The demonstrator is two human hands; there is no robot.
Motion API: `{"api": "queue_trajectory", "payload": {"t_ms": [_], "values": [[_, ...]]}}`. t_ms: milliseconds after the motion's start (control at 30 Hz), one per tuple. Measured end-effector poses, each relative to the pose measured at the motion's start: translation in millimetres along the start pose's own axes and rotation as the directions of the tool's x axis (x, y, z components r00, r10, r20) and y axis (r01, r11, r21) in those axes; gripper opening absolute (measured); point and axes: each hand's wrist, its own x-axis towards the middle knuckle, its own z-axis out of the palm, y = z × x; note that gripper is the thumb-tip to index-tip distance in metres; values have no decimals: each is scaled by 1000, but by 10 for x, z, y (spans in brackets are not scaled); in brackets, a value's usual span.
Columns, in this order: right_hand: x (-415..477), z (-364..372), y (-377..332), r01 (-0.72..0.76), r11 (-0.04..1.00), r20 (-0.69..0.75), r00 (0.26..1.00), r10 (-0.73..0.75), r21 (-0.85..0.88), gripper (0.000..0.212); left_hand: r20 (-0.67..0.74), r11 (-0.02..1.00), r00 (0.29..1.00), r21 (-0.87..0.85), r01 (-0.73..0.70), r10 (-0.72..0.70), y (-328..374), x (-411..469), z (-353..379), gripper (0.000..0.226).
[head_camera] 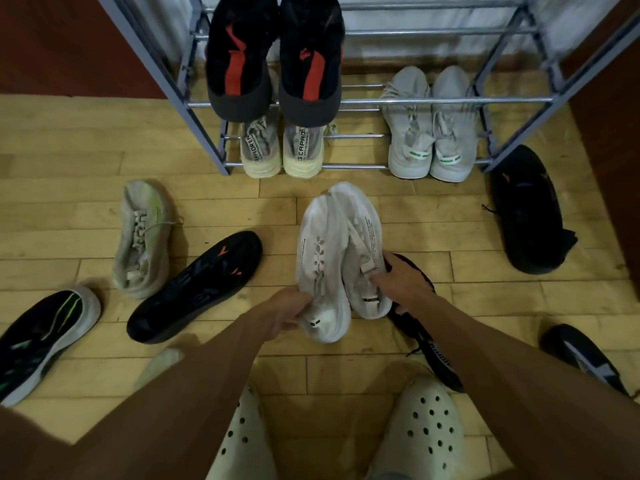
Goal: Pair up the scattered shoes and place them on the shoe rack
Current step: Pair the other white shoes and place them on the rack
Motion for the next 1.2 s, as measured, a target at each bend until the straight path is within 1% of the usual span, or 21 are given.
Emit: {"api": "queue_trajectory", "payload": {"t_ms": [67,133,200,267,333,400,500,567,633,700,767,833,933,1000,1100,1167,1200], "values": [[-13,-6,-31,-75,991,-46,996,81,111,58,-1,990,1000,-139,13,-13,4,-19,11,28],[-34,-18,-30,-131,967,-77,985,151,217,55,25,972,999,-235,30,-25,20,-70,-58,24],[-46,-74,-38,-165,945,-63,980,190,282,44,36,964,999,-262,34,-26,76,-145,-160,22],[-79,-159,-71,-189,936,-24,978,206,297,28,54,968,998,-249,22,-9,138,-246,-246,17],[-147,-253,-144,-170,956,-5,984,176,237,13,51,982,998,-191,-11,21,195,-368,-278,15],[-249,-361,-259,-124,981,-14,992,127,150,7,-6,989,998,-136,-61,61,241,-487,-261,21],[-491,-609,-419,-102,994,-24,994,103,34,9,-87,987,985,-49,-152,148,344,-716,-247,20],[-675,-834,-448,-109,994,-38,993,108,-21,19,-95,980,975,11,-199,200,456,-897,-274,18],[-900,-1071,-461,-118,992,-63,991,115,-53,23,-94,969,966,66,-236,242,589,-1115,-285,12],[-1158,-1320,-490,-121,991,-78,990,116,-64,15,-118,951,948,123,-282,297,733,-1354,-254,8],[-1414,-1561,-522,-119,991,-101,988,113,-58,11,-142,935,927,136,-328,346,866,-1593,-187,6],[-1605,-1777,-528,-115,993,-130,985,111,-22,13,-140,925,916,96,-367,377,997,-1796,-121,10],[-1821,-2035,-531,-98,991,-173,978,112,88,15,-135,899,889,64,-433,437,1224,-1982,-17,22],[-1899,-2170,-524,-77,981,-189,976,111,176,15,-130,881,871,50,-471,474,1394,-2061,70,21],[-1914,-2312,-549,-15,954,-194,978,77,300,13,-147,860,849,21,-509,507,1666,-2087,184,9],[-1818,-2357,-567,13,931,-203,977,66,366,14,-155,860,853,-41,-509,498,1845,-2034,243,11],[-1728,-2375,-576,25,918,-211,975,65,397,14,-157,862,859,-72,-502,488,1943,-1986,264,17]]}}
